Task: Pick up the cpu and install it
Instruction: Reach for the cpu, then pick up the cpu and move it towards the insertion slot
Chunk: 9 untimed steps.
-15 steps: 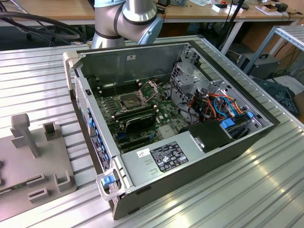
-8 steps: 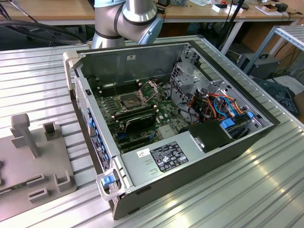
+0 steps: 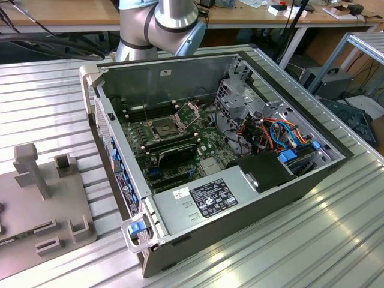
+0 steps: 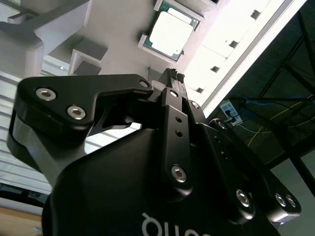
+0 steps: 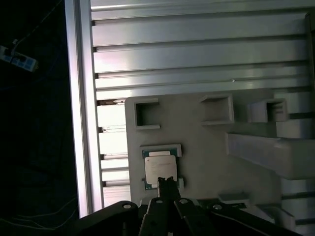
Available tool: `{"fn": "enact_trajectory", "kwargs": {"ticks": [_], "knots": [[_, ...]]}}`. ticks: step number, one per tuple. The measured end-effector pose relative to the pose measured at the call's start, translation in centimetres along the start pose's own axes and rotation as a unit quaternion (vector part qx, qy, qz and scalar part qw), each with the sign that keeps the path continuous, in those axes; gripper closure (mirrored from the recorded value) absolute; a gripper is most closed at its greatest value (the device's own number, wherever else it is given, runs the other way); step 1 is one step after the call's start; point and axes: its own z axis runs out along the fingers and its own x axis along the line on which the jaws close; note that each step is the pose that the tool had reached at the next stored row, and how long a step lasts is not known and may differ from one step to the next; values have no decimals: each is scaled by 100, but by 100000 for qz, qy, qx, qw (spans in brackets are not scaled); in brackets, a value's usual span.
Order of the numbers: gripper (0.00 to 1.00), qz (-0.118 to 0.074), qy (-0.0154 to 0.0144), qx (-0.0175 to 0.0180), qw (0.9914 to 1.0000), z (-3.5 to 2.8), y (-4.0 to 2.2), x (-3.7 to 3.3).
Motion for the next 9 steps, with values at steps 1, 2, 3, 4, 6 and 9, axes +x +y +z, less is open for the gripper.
{"fn": "enact_trajectory", "kwargs": {"ticks": [1, 2, 3, 4, 6, 9], "knots": [[89, -1, 0, 2, 100000, 1, -1, 3], [89, 9, -9, -5, 100000, 2, -1, 5], [89, 7, -4, -4, 100000, 2, -1, 6], [89, 7, -4, -2, 100000, 10, -2, 9], [89, 4, -1, -5, 100000, 16, -3, 12], [89, 5, 1, 0, 100000, 17, -3, 12]]}}
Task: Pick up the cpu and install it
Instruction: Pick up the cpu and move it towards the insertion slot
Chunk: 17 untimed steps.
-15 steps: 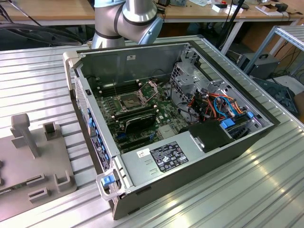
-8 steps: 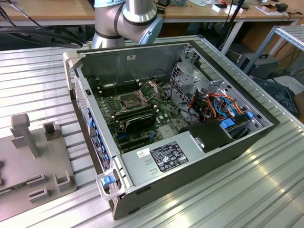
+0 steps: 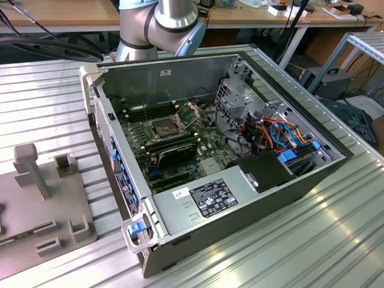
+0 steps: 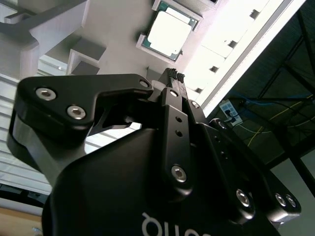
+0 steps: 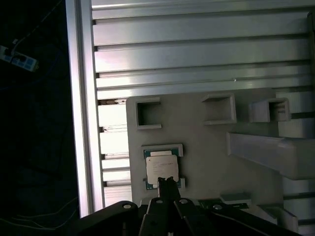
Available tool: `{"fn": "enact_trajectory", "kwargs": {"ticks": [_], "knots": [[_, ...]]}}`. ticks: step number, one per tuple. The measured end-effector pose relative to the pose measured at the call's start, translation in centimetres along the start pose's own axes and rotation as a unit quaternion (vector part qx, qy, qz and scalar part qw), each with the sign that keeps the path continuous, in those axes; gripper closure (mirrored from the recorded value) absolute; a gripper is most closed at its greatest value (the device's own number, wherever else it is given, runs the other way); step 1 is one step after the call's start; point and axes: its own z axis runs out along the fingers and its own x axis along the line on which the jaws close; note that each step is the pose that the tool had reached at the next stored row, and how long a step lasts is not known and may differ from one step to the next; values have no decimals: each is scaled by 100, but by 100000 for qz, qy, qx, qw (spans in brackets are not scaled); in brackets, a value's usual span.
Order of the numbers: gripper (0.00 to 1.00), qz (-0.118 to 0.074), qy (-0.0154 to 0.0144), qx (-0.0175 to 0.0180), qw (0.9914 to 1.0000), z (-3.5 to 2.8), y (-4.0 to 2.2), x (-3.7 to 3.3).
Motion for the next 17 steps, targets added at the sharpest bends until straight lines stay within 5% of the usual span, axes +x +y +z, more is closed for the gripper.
{"fn": "enact_trajectory", "kwargs": {"ticks": [7, 17], "knots": [[89, 1, -2, -2, 100000, 1, 0, 1], [40, 1, -3, -2, 100000, 3, 0, 1]]}}
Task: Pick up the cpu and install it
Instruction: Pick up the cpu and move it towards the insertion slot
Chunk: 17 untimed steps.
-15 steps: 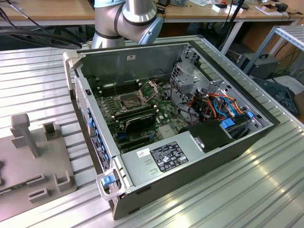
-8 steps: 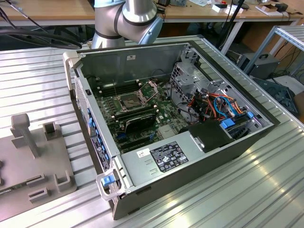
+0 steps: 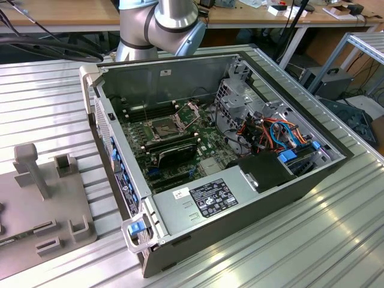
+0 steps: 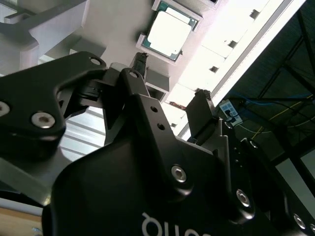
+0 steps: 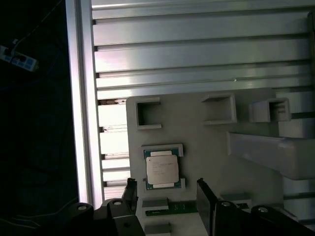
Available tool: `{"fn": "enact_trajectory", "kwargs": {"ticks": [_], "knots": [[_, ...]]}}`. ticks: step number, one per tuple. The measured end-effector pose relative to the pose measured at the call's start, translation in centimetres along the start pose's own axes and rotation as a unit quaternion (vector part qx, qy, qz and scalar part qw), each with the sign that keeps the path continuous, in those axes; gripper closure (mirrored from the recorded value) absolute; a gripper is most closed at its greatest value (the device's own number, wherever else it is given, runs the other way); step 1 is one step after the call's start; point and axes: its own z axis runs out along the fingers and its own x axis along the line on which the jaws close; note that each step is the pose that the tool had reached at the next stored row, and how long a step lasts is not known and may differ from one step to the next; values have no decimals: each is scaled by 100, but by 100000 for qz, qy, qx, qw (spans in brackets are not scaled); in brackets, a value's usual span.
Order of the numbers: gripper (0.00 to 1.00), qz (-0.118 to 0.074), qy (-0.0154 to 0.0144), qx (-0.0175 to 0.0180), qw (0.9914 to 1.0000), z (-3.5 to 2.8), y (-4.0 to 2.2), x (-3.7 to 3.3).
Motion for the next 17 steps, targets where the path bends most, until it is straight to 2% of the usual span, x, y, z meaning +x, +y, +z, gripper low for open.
{"fn": "enact_trajectory", "kwargs": {"ticks": [11, 17], "knots": [[40, 2, -5, -3, 100000, 5, 0, 1], [40, 1, -2, -5, 100000, 55, -2, 1]]}}
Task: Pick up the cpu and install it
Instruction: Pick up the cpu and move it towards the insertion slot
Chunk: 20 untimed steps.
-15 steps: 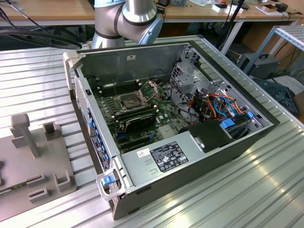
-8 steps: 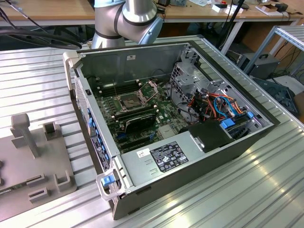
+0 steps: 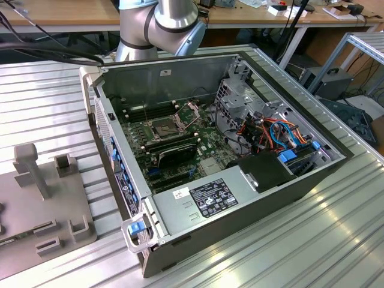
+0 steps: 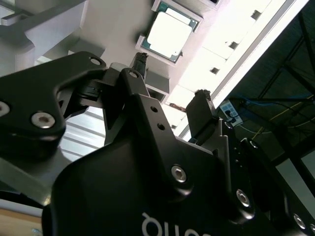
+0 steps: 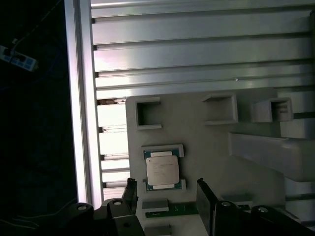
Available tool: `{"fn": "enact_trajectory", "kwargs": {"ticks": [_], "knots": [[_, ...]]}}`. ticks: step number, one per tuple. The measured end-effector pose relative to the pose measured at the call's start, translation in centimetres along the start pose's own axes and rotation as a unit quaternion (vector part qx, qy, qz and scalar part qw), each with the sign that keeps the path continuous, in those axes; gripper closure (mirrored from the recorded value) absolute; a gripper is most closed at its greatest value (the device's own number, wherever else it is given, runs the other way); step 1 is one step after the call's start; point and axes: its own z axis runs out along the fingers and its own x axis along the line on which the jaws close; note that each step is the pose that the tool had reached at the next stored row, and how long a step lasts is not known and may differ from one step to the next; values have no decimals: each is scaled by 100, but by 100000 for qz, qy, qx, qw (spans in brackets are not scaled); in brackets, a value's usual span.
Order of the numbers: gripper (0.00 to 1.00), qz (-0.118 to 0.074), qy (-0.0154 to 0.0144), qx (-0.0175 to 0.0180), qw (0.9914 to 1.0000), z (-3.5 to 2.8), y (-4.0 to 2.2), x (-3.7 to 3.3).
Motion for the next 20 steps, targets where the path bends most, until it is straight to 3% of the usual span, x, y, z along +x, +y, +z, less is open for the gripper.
{"fn": "enact_trajectory", "kwargs": {"ticks": [20], "knots": [[40, 0, 4, 1, 100000, 63, -3, 0]]}}
